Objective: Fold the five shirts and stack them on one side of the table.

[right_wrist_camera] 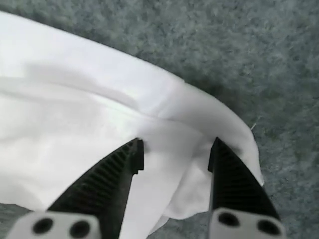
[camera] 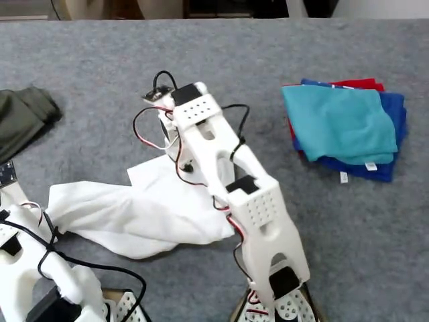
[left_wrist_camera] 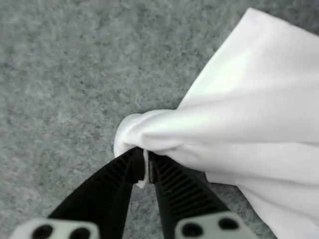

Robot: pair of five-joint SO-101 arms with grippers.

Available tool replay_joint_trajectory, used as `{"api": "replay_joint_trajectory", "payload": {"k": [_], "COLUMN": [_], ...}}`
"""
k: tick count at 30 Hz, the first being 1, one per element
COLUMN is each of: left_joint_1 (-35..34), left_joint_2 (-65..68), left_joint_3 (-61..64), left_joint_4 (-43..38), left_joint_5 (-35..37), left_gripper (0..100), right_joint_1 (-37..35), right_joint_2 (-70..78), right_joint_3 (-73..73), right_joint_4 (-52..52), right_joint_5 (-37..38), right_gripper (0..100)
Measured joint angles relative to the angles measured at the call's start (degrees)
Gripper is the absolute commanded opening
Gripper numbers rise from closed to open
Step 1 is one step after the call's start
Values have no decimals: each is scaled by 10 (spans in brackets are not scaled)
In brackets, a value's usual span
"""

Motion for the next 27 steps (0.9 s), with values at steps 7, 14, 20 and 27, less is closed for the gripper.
{"api": "replay_joint_trajectory", "payload": {"k": [7, 14, 20, 27], "left_joint_1": [0, 0, 0, 0], "left_joint_2": [0, 0, 0, 0], "left_joint_3": [0, 0, 0, 0], "left_joint_4": [0, 0, 0, 0], "left_joint_5": [0, 0, 0, 0], "left_gripper": [18, 18, 18, 18], "right_joint_1": [-1, 0, 1, 1], "right_joint_2": [19, 19, 19, 19], "right_joint_3": [-1, -1, -1, -71], "right_joint_4": [6, 6, 6, 22], "right_joint_5": [-19, -19, -19, -19], "right_gripper": [141, 88, 88, 18]}}
